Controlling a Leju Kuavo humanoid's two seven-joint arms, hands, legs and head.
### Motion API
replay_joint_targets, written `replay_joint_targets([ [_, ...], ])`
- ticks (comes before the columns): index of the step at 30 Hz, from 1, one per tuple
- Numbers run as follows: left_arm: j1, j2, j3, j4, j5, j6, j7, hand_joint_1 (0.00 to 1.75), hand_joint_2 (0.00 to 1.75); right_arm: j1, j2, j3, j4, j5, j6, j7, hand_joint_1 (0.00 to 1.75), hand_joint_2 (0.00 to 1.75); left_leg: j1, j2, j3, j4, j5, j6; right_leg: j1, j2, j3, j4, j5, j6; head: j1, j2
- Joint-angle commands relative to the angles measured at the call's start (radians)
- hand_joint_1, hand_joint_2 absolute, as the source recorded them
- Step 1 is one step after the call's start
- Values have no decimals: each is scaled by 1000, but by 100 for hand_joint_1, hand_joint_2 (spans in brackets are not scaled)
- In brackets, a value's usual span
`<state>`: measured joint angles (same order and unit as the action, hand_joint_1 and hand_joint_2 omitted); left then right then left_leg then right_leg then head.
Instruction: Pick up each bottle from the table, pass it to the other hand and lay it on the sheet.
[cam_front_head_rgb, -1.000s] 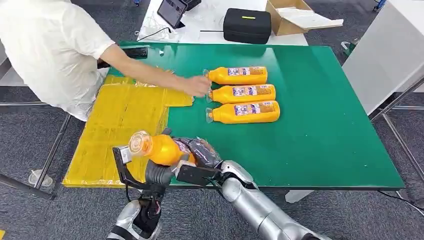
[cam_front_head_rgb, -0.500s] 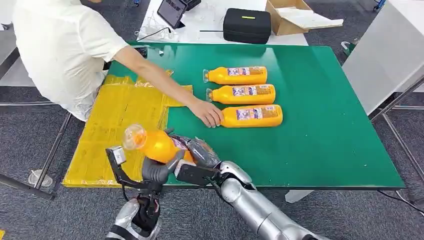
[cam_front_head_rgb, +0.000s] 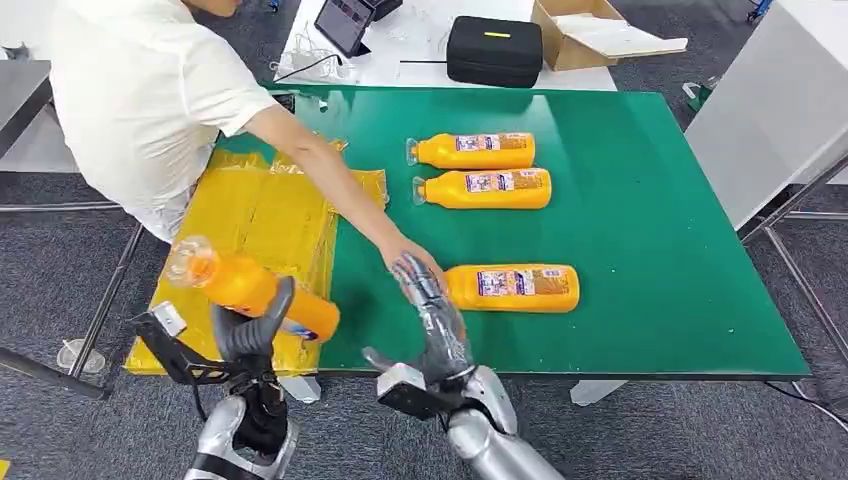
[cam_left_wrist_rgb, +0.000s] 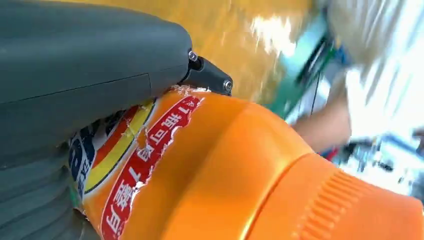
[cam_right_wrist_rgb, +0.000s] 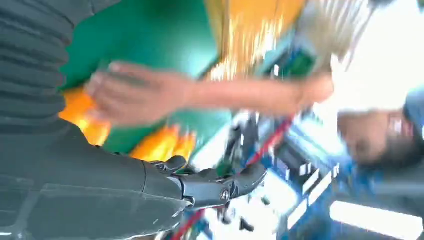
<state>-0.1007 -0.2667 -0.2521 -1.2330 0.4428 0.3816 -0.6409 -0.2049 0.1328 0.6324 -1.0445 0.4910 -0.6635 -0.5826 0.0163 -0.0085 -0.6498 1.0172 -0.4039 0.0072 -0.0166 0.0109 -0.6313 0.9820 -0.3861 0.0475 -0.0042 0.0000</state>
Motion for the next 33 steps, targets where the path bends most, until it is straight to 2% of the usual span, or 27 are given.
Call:
replay_joint_targets([
  [1,-98,1,100,157,-502,317,-57,175,175,155,66,-277,-167,138,-35,-116,0,0,0,-1,3,0,-1,0,0,-3,4,0,-2,-2,0,0],
  [2,-124,15,113,240,-680,317,-36,175,175,169,68,-294,-186,138,-35,-116,0,0,0,-2,5,0,-2,0,1,-4,6,1,-3,-3,0,0],
  [3,-149,14,167,308,-944,317,13,89,175,171,60,-293,-197,133,-35,-116,0,0,0,-3,5,-2,0,0,0,-5,5,0,-2,-2,0,0],
  [4,-158,14,205,326,-997,317,15,70,175,162,57,-286,-189,124,-35,-116,0,0,0,-2,4,-2,0,0,0,-3,4,-1,-1,-1,0,0],
  [5,-164,17,209,340,-989,317,4,47,175,160,58,-286,-187,123,-35,-116,0,0,0,-3,10,-2,-1,0,1,-5,10,-1,-3,-3,0,0],
  [6,-172,26,268,339,-1268,317,65,65,175,146,55,-271,-167,107,-35,-116,0,0,0,-2,4,-2,0,0,0,-2,4,-1,-1,-1,0,0],
  [7,-192,36,283,363,-1381,317,95,152,175,139,55,-264,-169,94,-35,-116,0,0,0,0,7,-2,0,1,0,-1,7,-1,-1,-2,0,0],
  [8,-234,65,280,428,-1479,317,153,175,175,124,55,-241,-139,52,-35,-116,0,175,0,2,4,-1,0,0,0,1,4,-1,0,-2,0,0],
  [10,-301,111,241,532,-1543,317,213,175,175,120,57,-220,-140,25,-35,-116,0,175,0,3,5,-1,0,0,1,1,3,-1,1,-2,0,0],
  [13,-375,146,185,678,-1545,291,250,175,175,131,57,-201,-135,-5,-35,-116,0,175,1,1,6,-2,0,-1,1,-2,5,0,0,-3,0,0],
  [16,-396,157,134,737,-1542,218,266,175,175,144,51,-199,-146,-30,-35,-116,0,175,0,0,5,-1,2,-1,1,-2,4,0,0,-3,0,0],
  [20,-397,159,125,741,-1543,210,273,175,175,145,50,-202,-149,-31,-35,-116,0,175,1,0,4,-1,2,-1,2,-1,4,0,1,-3,0,0],
  [22,-407,174,77,776,-1574,144,322,175,175,144,46,-201,-146,-57,-35,-116,0,175,2,1,6,0,0,-1,3,-1,6,0,-1,-4,0,0],
  [23,-421,189,44,808,-1592,65,359,175,175,140,44,-202,-141,-64,-35,-116,0,175,2,1,4,0,1,-1,2,-1,3,0,0,-3,0,0],
  [24,-435,208,2,836,-1635,9,405,168,175,133,40,-191,-129,-83,-35,-116,0,175,2,1,7,0,0,-1,3,-1,6,0,-1,-4,0,0],
  [25,-444,223,-20,851,-1658,3,437,84,175,127,35,-186,-120,-82,-35,-116,0,175,2,1,5,-1,1,-1,3,-1,4,0,0,-3,0,0],
  [26,-451,221,-4,865,-1639,-12,448,30,175,125,39,-190,-110,-80,-35,-116,0,175,2,0,7,-1,0,-1,3,-2,6,0,-1,-4,0,0],
  [28,-459,220,14,879,-1601,-47,414,0,175,115,36,-162,-90,-145,-34,-116,0,175,2,1,3,-1,2,-1,2,0,2,0,1,-3,0,0],
  [29,-460,214,40,879,-1563,-66,398,0,175,117,36,-167,-98,-137,-35,-116,0,175,2,2,5,-1,1,-1,3,0,4,0,0,-4,0,0],
  [30,-461,209,49,878,-1547,-79,389,0,175,119,39,-168,-95,-131,-35,-116,0,0,2,3,3,-1,1,-1,3,2,2,0,2,-3,0,0],
  [33,-467,206,34,858,-1533,-110,367,0,175,121,34,-160,-98,-146,-35,-116,0,0,2,4,6,-1,0,-2,3,2,4,0,2,-5,0,0],
])
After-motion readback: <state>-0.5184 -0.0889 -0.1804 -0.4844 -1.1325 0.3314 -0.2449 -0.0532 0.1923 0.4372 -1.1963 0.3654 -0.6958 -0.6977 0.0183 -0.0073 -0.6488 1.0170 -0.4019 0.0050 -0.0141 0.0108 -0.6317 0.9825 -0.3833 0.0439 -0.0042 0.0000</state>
